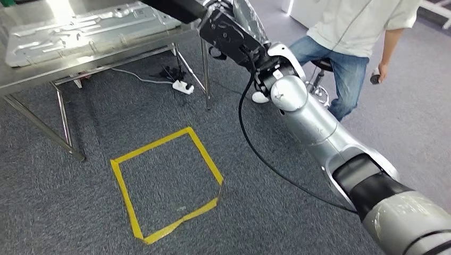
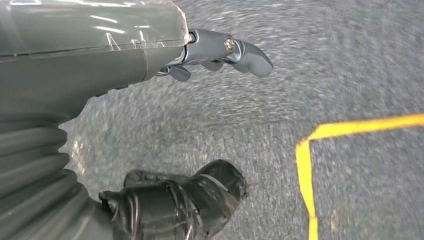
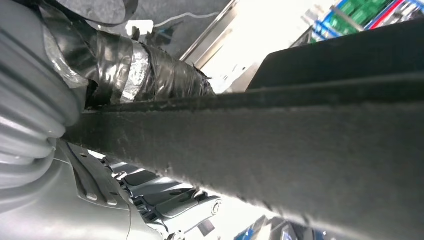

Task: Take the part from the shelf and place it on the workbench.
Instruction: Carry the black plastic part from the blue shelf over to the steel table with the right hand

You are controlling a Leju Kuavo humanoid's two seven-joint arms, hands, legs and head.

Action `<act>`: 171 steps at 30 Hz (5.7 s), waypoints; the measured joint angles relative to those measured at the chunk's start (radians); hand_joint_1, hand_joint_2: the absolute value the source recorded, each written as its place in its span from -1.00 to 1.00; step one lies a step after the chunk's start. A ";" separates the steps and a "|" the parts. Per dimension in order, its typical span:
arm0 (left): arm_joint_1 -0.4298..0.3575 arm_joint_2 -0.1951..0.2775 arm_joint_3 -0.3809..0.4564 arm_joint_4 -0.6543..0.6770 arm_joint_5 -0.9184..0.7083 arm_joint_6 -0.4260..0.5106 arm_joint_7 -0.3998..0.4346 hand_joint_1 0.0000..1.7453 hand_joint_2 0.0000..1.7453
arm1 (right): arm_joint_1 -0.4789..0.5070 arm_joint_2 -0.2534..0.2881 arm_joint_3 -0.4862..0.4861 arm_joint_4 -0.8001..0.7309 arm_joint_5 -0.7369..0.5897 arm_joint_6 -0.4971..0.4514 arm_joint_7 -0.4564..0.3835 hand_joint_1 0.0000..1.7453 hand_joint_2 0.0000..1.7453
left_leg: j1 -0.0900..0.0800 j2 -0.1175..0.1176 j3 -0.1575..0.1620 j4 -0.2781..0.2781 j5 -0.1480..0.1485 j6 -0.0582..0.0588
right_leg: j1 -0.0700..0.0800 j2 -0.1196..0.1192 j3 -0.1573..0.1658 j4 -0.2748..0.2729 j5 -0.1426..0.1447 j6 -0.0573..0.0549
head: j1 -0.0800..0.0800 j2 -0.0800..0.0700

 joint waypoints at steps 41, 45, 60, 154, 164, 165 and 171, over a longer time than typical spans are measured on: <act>0.006 0.005 0.000 0.000 -0.011 -0.002 0.018 -1.00 1.00 | 0.019 -0.004 -0.002 0.024 -0.034 0.046 -0.006 1.00 1.00 | 0.002 0.053 0.110 -0.070 -0.039 0.024 | -0.002 -0.084 -0.087 0.227 -0.146 0.039 | 0.000 0.000; 0.010 0.004 0.000 0.000 -0.011 -0.002 0.018 -1.00 1.00 | 0.022 -0.004 -0.002 0.028 -0.035 0.047 -0.006 1.00 1.00 | 0.013 0.049 0.183 -0.062 -0.109 -0.002 | -0.011 -0.099 -0.091 0.040 0.018 0.053 | -0.003 0.000; 0.004 0.005 0.000 0.001 -0.010 0.021 0.031 -1.00 1.00 | 0.027 -0.005 0.008 0.041 -0.031 0.081 0.005 1.00 1.00 | 0.000 0.057 -0.017 0.038 -0.042 -0.011 | 0.012 -0.086 0.032 -0.009 -0.013 -0.008 | -0.005 0.000; -0.008 0.010 0.000 0.001 -0.035 0.035 0.064 -1.00 1.00 | 0.019 -0.005 0.015 0.090 -0.031 0.110 -0.017 1.00 1.00 | 0.002 0.057 0.004 -0.007 0.002 -0.026 | -0.004 -0.091 0.022 -0.009 -0.010 0.017 | -0.006 0.000; -0.009 0.009 0.000 0.001 -0.033 0.029 0.063 -1.00 1.00 | 0.020 -0.004 0.015 0.091 -0.031 0.111 -0.018 1.00 1.00 | 0.000 0.054 0.025 -0.032 0.004 0.020 | 0.002 -0.089 -0.121 0.260 -0.110 0.038 | -0.004 0.000; -0.008 0.008 0.000 0.001 -0.033 0.029 0.063 -1.00 1.00 | 0.020 -0.004 0.015 0.091 -0.031 0.111 -0.018 1.00 1.00 | -0.001 0.053 0.026 -0.028 0.000 0.020 | 0.003 -0.089 -0.106 0.222 -0.079 0.035 | -0.004 0.000; -0.009 0.007 0.000 0.001 -0.033 0.029 0.063 -1.00 1.00 | 0.016 -0.004 0.015 0.091 -0.031 0.111 -0.018 1.00 1.00 | -0.008 0.049 0.021 -0.010 -0.019 0.000 | 0.010 -0.087 -0.001 -0.004 0.002 0.018 | -0.005 0.000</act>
